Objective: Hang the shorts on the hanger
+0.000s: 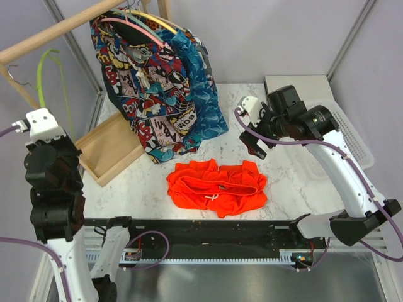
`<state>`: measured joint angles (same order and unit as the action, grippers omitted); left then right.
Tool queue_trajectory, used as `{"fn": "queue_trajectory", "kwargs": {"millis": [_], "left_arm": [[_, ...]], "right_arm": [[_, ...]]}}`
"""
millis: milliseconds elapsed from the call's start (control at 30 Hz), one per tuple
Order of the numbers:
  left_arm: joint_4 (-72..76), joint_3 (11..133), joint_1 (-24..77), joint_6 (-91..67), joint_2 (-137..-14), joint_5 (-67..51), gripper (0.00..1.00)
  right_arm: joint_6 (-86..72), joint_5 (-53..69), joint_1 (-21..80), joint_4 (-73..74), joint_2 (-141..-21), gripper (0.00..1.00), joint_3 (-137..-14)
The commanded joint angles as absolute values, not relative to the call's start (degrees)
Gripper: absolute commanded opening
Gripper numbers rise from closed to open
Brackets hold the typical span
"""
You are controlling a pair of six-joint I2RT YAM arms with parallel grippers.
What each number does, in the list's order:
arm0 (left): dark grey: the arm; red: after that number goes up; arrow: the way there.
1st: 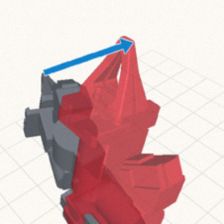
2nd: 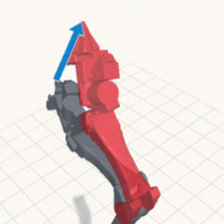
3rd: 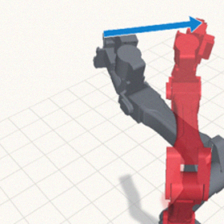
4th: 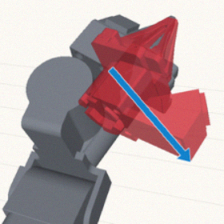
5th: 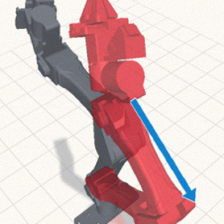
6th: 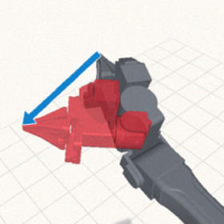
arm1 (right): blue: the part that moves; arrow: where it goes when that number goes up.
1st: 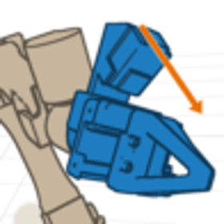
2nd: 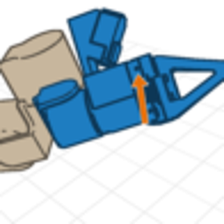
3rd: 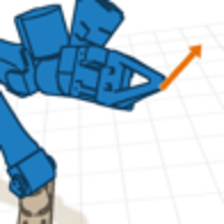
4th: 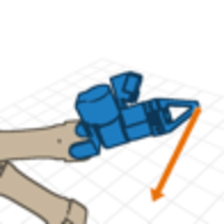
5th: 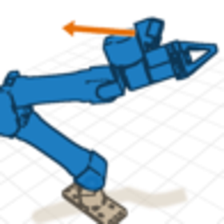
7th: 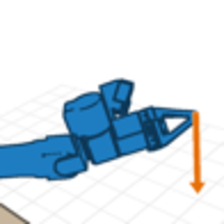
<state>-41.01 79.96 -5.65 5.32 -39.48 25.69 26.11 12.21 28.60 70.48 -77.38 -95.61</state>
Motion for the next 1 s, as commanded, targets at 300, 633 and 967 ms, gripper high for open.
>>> {"fn": "queue_trajectory", "kwargs": {"millis": [300,633,967], "left_arm": [[-59.2,73.6,-5.8,6.5,-23.7,8.7,0.02],[-81.5,81.1,-6.1,31.7,-15.8,-18.5,0.02],[-88.2,79.6,-7.1,46.7,-16.7,-50.2,0.02]], "right_arm": [[5.4,24.1,32.1,45.8,-80.2,0.98,-106.6],[16.5,15.4,48.0,31.6,-78.8,0.98,-102.8],[30.0,23.5,52.6,38.8,-71.6,0.98,-95.4]]}}
